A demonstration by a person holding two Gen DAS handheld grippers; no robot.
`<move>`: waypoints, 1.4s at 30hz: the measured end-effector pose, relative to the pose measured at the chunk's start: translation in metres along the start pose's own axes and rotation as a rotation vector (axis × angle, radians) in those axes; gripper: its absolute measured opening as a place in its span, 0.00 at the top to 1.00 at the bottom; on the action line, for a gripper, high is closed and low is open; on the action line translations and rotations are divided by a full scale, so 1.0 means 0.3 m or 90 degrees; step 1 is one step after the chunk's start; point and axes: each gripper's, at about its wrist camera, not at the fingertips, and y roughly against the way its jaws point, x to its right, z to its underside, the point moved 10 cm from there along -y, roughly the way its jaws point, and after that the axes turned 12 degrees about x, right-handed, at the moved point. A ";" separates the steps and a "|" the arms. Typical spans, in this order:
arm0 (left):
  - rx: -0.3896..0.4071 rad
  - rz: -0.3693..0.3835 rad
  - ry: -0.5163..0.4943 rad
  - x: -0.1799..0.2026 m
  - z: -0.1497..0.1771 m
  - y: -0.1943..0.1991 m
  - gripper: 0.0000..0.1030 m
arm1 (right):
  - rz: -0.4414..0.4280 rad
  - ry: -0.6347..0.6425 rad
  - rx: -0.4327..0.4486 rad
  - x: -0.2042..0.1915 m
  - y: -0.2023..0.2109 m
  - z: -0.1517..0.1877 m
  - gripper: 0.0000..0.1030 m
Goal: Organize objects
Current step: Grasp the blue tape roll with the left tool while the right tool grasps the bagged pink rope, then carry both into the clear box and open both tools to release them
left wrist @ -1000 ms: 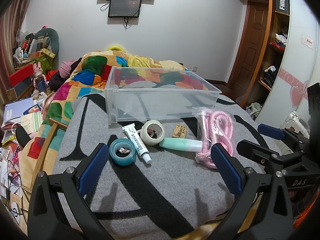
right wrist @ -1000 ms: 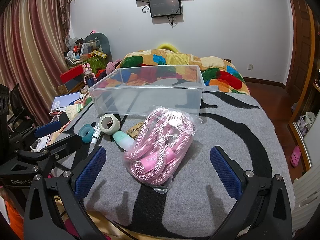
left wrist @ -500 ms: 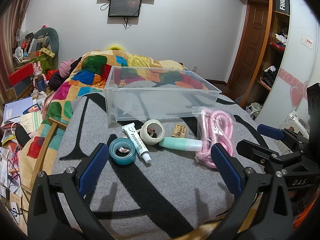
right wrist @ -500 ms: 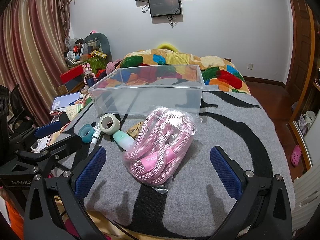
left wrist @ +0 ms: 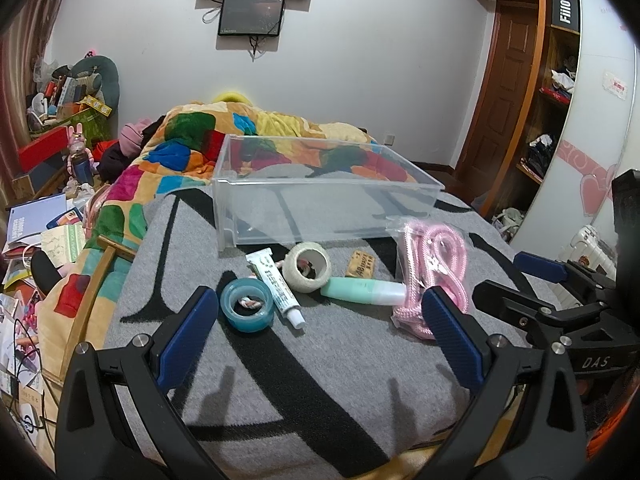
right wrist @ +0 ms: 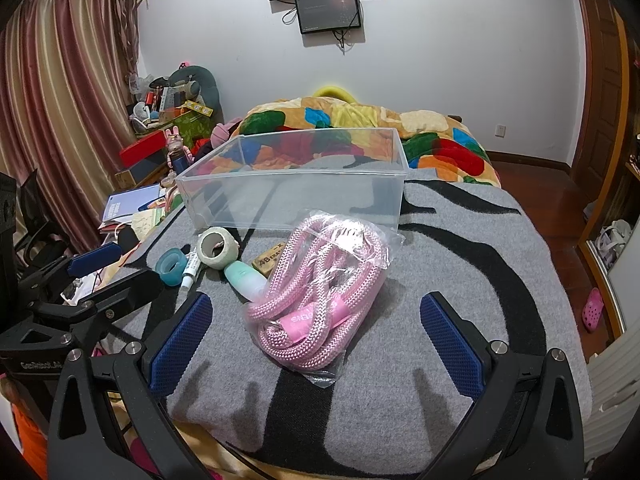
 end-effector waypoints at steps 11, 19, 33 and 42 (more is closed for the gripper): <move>-0.034 -0.048 -0.005 -0.108 0.016 -0.070 0.28 | 0.008 -0.063 -0.046 0.049 -0.124 0.010 0.00; -0.088 -0.064 0.044 -0.192 0.101 -0.146 0.49 | 0.054 -0.070 -0.077 0.049 -0.230 0.033 0.01; -0.049 -0.059 0.036 -0.180 0.056 -0.092 0.63 | 0.036 -0.062 -0.086 0.078 -0.195 0.080 0.48; -0.003 -0.051 0.021 -0.171 -0.052 -0.039 0.63 | 0.020 -0.058 -0.046 0.107 -0.114 -0.002 0.56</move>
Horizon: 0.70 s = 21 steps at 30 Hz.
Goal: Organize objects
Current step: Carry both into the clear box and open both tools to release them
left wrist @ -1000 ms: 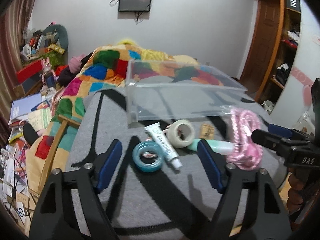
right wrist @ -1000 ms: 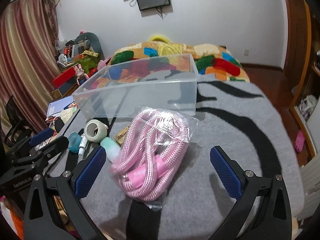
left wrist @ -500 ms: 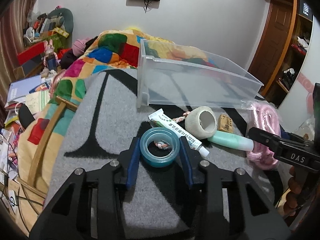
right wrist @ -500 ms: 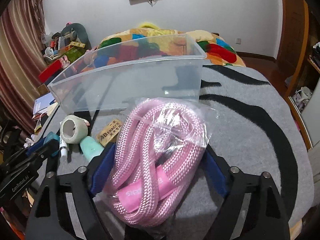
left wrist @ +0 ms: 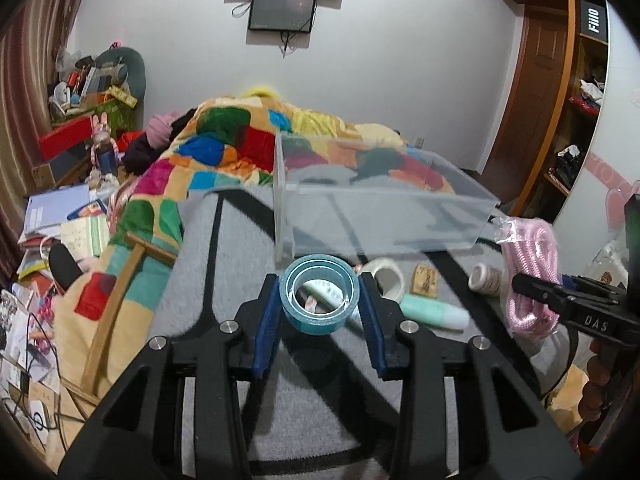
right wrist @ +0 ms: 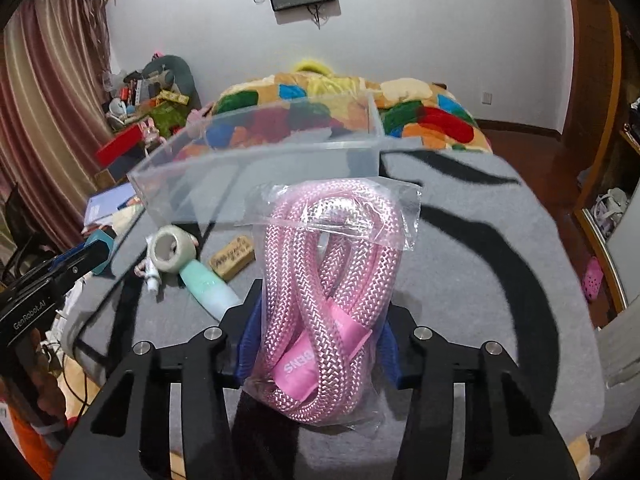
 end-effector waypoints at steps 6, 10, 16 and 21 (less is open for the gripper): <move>0.027 0.013 -0.015 0.016 -0.099 -0.003 0.63 | -0.002 0.013 0.053 -0.009 0.038 -0.139 0.56; 0.045 0.012 -0.027 0.026 -0.179 -0.032 0.63 | 0.003 0.034 0.085 -0.036 0.019 -0.241 0.56; 0.031 0.014 -0.028 0.024 -0.253 -0.141 0.63 | 0.000 0.041 0.087 -0.059 -0.093 -0.353 0.56; -0.002 0.025 -0.019 0.018 -0.261 -0.234 0.63 | 0.010 0.047 0.070 -0.060 -0.202 -0.402 0.56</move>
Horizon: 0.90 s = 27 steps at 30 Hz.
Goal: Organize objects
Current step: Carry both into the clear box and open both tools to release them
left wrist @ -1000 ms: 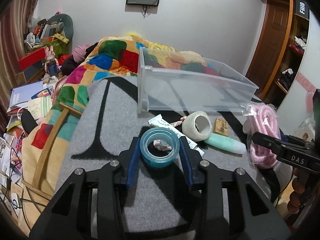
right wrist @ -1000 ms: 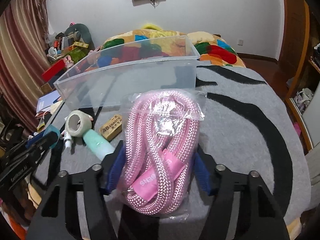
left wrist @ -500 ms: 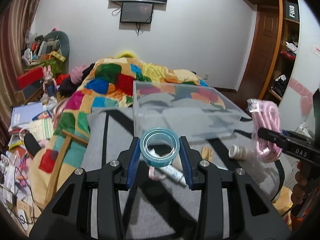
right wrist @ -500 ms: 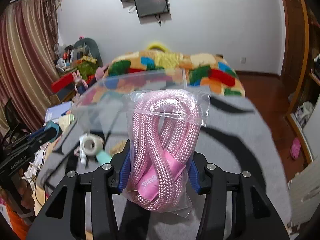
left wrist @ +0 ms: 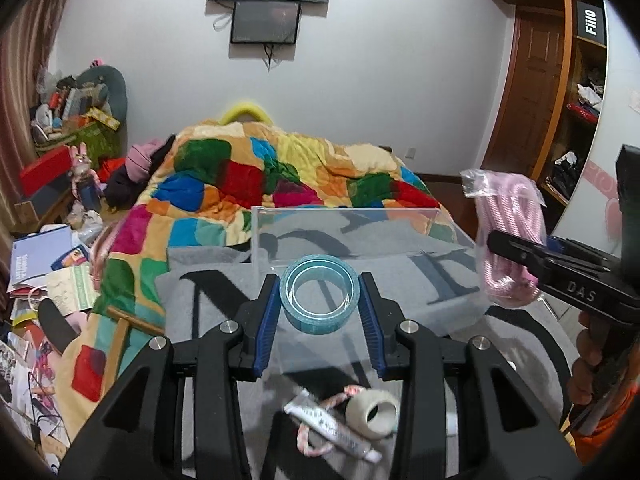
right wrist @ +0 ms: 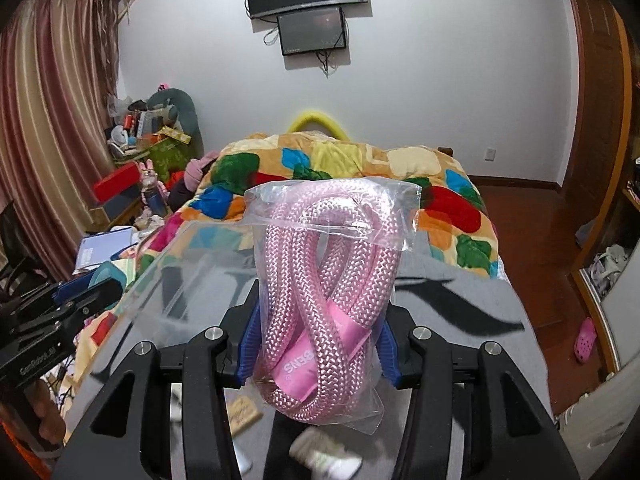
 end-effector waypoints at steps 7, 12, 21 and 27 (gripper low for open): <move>-0.054 -0.022 -0.026 -0.002 0.034 -0.148 0.63 | -0.004 0.010 -0.060 0.001 -0.155 0.033 0.56; -0.082 -0.032 -0.051 0.009 0.069 -0.204 0.63 | -0.013 0.025 -0.088 -0.018 -0.210 0.059 0.56; -0.121 -0.018 -0.066 0.042 0.113 -0.239 0.63 | -0.034 0.085 -0.159 -0.065 -0.276 0.166 0.63; -0.123 -0.003 -0.049 0.053 0.114 -0.216 0.53 | -0.045 0.097 -0.141 -0.085 -0.218 0.167 0.60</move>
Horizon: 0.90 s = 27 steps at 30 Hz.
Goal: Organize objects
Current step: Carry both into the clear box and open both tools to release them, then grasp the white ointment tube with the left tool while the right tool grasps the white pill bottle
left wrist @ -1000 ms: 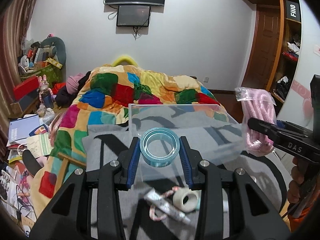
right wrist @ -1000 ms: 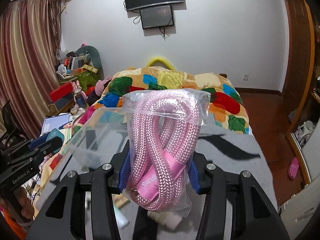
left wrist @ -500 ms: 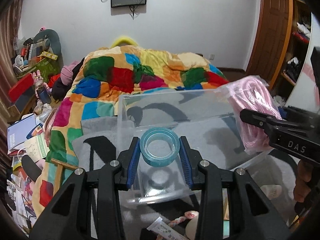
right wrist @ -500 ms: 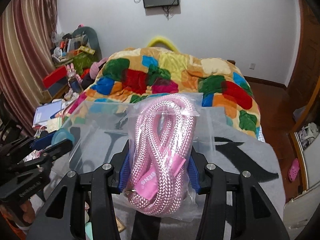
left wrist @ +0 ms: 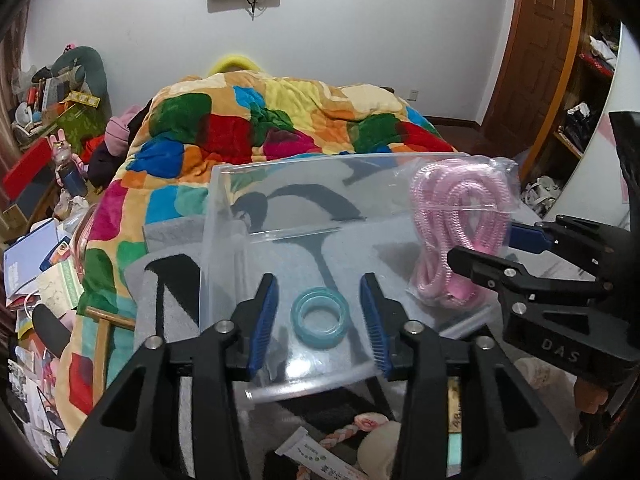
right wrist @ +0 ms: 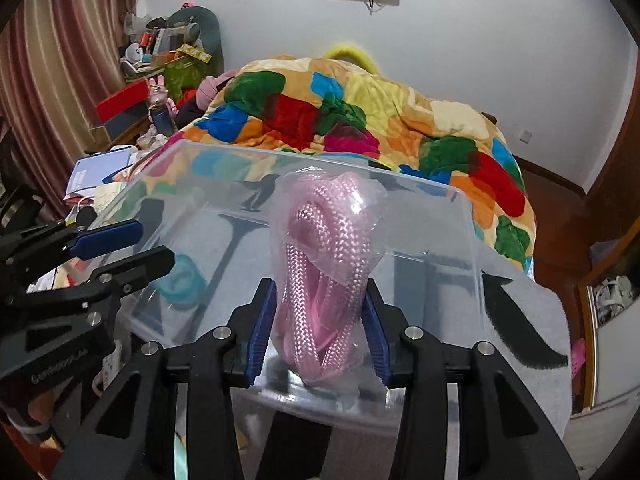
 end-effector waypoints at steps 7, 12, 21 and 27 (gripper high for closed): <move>0.039 -0.015 -0.029 0.011 -0.004 0.090 0.34 | -0.012 -0.013 0.038 -0.003 0.109 0.003 0.46; 0.073 -0.025 -0.023 0.005 -0.012 0.164 0.16 | -0.012 -0.005 0.067 -0.009 0.200 0.015 0.38; 0.091 -0.037 -0.025 -0.049 0.029 0.278 0.07 | -0.004 0.012 0.085 0.021 0.321 0.102 0.30; 0.018 -0.034 -0.017 -0.086 0.174 0.234 0.07 | 0.004 0.019 0.047 0.049 0.303 0.210 0.30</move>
